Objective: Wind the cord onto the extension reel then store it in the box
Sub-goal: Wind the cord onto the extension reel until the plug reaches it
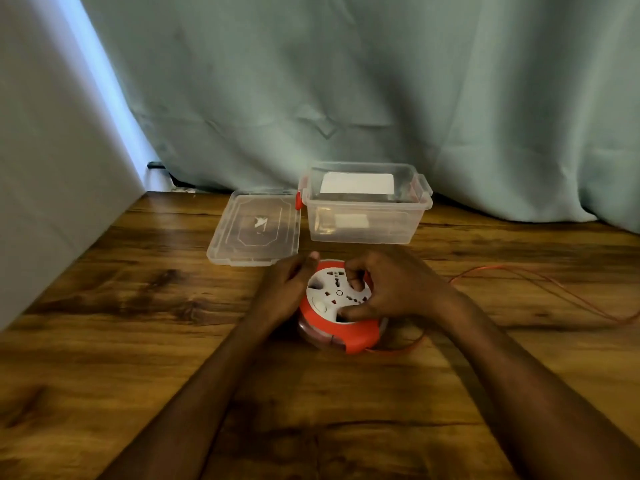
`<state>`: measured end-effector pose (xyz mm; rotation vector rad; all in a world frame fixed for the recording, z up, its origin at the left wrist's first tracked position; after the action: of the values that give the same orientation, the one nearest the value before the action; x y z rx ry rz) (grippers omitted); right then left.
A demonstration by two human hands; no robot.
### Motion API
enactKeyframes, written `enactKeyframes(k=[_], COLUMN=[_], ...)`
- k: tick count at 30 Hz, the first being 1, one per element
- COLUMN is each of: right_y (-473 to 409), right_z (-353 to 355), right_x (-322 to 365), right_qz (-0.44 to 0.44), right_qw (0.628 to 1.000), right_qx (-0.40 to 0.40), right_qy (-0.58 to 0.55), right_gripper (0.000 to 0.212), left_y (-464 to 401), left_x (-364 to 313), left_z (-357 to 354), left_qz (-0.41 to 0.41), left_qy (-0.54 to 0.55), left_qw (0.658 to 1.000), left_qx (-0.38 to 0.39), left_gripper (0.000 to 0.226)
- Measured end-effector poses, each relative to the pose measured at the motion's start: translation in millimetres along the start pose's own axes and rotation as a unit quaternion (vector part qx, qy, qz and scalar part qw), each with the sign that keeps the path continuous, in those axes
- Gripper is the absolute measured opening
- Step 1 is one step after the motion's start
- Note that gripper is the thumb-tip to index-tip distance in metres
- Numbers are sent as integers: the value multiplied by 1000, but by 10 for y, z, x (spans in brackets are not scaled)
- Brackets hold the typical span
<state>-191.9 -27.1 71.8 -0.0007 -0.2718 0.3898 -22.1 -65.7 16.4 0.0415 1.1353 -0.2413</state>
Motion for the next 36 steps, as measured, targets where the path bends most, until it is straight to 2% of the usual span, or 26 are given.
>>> enactKeyframes(k=[3,5,9,13,16,18,21,25,27,32,36], right_y=[-176,-246,-255,-263,-254,-241,-219,-243,-280,-370,-423], right_z=[3,-2,-98,-194,-205,-168,-6,96,115,135,54], right_x=[-77,-130,-105,-36,3,3,-91,-204,-206,-129,-106], right_qz=[0,-14,-47,-78,-71,-35,22,35,44,75,79], right_qw=[1000,999,996,988,985,990,994,999,999,997,996], right_qx=[-13,-25,-73,-131,-157,-134,-92,-34,-13,22,23], right_qy=[-16,-28,-2,29,5,-7,-53,-22,-6,28,32], right_gripper=[43,45,50,55,51,44,22,58,70,67,73], left_y=[-194,-255,-258,-268,-261,-253,-256,-280,-282,-290,-295], left_x=[-20,-14,106,190,152,146,166,197,207,214,235], left_z=[65,104,110,118,99,102,124,118,115,134,121], left_qz=[46,53,19,3,-15,-25,-33,-34,-35,-35,-35], left_qy=[-9,19,19,25,14,19,43,56,54,67,61], left_qw=[999,998,996,995,994,994,993,992,992,990,990], left_qx=[25,2,-80,-101,-103,-104,-104,-105,-107,-120,-124], left_gripper=[38,36,36,35,32,29,26,26,26,23,24])
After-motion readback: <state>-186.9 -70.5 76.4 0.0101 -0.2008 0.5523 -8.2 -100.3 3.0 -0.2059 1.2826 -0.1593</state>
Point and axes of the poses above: each hand's wrist, its own y-axis away from the middle knuckle, its own z-axis out of the back of the hand, x = y × z, the point moved 5 cm from there along -y, towards the middle knuckle, and after that the axes turned 3 degrees about -z, right-handed, at the moved point
